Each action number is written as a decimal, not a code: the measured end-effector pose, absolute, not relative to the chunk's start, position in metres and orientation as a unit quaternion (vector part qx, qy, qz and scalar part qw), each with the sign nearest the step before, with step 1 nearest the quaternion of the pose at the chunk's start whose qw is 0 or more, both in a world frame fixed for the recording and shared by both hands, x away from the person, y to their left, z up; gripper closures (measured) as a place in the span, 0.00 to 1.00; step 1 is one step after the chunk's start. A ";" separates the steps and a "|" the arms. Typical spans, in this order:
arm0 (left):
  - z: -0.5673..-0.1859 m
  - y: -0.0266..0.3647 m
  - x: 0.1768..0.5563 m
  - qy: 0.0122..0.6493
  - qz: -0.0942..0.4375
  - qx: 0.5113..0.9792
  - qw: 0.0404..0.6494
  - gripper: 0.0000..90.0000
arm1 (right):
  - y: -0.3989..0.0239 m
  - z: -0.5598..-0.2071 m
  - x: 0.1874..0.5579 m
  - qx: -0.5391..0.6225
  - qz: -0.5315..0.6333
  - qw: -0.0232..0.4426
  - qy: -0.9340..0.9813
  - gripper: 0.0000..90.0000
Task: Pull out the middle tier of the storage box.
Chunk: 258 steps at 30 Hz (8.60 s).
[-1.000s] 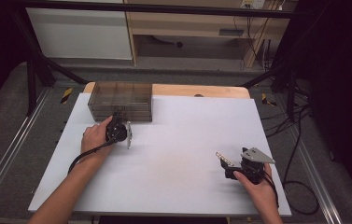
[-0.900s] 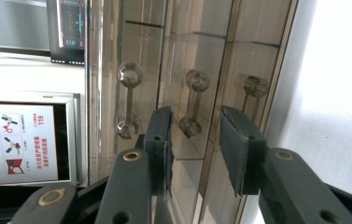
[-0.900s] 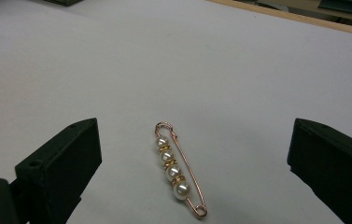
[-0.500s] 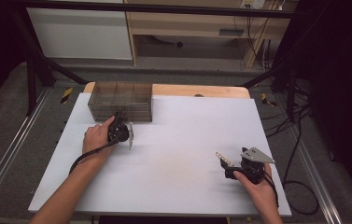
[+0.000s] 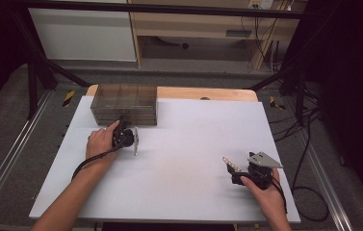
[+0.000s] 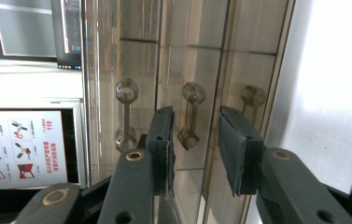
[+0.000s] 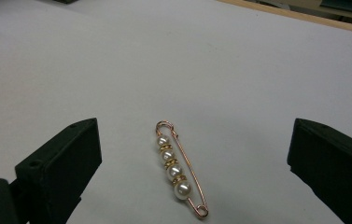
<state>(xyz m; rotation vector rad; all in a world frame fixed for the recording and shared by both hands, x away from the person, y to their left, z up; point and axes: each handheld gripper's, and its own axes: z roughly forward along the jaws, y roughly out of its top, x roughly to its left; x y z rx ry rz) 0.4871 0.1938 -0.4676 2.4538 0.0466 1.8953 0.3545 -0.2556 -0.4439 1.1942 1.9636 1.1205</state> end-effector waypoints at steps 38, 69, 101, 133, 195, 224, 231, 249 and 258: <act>-0.475 0.193 0.490 0.002 0.639 0.769 -0.002 0.89 | -0.258 -0.444 0.354 0.453 0.418 0.284 0.734 0.04; -0.477 0.189 0.490 -0.009 0.647 0.762 -0.007 0.91 | -0.255 -0.447 0.354 0.451 0.412 0.278 0.741 0.04; -0.475 0.191 0.467 -0.009 0.641 0.768 0.005 0.91 | -0.256 -0.446 0.354 0.452 0.413 0.281 0.739 0.04; -0.474 0.189 0.436 -0.017 0.638 0.770 0.000 0.91 | -0.254 -0.443 0.353 0.444 0.420 0.282 0.740 0.04; -0.373 0.295 0.469 0.204 0.298 0.886 0.291 0.21 | -0.253 -0.444 0.356 0.444 0.423 0.273 0.741 0.03; -0.378 0.294 0.490 0.144 0.252 0.930 0.225 0.27 | -0.253 -0.444 0.355 0.443 0.420 0.274 0.743 0.04; -0.385 0.291 0.497 0.145 0.212 0.939 0.229 0.30 | -0.253 -0.445 0.355 0.445 0.417 0.274 0.744 0.04; -0.384 0.298 0.517 0.132 0.186 0.950 0.215 0.63 | -0.254 -0.447 0.355 0.449 0.412 0.271 0.745 0.04; -0.382 0.295 0.518 0.117 0.180 0.953 0.214 0.70 | -0.253 -0.447 0.355 0.449 0.412 0.269 0.745 0.04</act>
